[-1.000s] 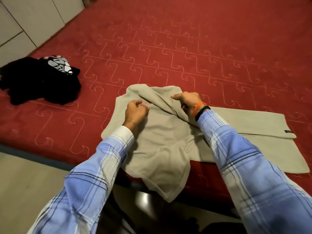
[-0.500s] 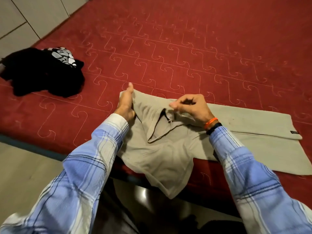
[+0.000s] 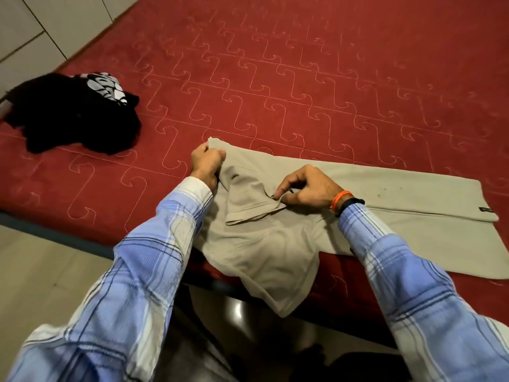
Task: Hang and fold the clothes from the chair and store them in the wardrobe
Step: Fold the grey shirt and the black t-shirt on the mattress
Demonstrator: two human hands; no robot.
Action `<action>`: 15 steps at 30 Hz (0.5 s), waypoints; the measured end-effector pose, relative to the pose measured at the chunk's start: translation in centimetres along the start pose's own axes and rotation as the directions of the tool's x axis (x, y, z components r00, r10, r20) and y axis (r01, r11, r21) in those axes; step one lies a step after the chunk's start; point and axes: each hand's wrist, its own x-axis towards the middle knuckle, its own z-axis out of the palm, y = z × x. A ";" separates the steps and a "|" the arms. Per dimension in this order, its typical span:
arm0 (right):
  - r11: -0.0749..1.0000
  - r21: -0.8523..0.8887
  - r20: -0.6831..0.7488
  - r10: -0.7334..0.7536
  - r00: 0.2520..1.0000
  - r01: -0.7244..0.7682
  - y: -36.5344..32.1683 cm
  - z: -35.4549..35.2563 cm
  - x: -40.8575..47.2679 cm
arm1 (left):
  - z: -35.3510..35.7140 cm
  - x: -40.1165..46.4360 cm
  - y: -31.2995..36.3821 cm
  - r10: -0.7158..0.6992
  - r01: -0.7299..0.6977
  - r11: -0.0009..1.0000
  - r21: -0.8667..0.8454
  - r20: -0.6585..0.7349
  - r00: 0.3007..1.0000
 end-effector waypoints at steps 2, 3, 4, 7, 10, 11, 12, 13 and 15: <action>0.999 0.039 -0.075 -0.025 0.997 0.028 -0.2 0.4 -0.1 | -0.1 -0.6 0.2 0.011 -0.012 1.000 0.010 0.039 0.999; 0.998 0.035 -0.118 -0.038 0.992 0.043 -0.3 0.7 -0.3 | -0.2 -0.9 0.2 0.012 -0.013 1.000 0.021 0.051 0.999; 0.998 0.017 -0.160 -0.055 0.986 0.058 -0.3 0.9 -0.4 | -0.4 -1.2 0.1 0.020 -0.022 0.999 0.042 0.046 0.999; 0.966 -0.226 -0.279 -0.187 0.942 0.125 -0.1 1.9 -0.8 | -1.8 -2.2 -1.6 0.079 -0.067 0.972 0.227 -0.043 0.996; 0.913 -0.377 -0.314 -0.282 0.907 0.154 -0.1 2.7 -1.7 | -3.3 -3.9 -2.9 0.060 -0.025 0.949 0.315 -0.100 0.993; 0.905 -0.399 -0.321 -0.290 0.902 0.150 -0.3 2.9 -2.1 | -3.7 -4.5 -3.1 0.048 -0.015 0.935 0.355 -0.085 0.995; 0.897 -0.420 -0.326 -0.290 0.900 0.137 -0.4 3.2 -2.5 | -4.1 -5.3 -3.2 0.029 0.001 0.910 0.415 -0.066 0.997; 0.890 -0.441 -0.331 -0.278 0.902 0.113 -0.5 3.4 -2.9 | -4.3 -5.7 -3.4 -0.002 0.018 0.881 0.473 -0.034 0.999; 0.878 -0.476 -0.346 -0.237 0.908 0.048 -0.6 3.8 -3.2 | -4.5 -6.3 -3.8 -0.040 0.023 0.834 0.551 0.018 0.999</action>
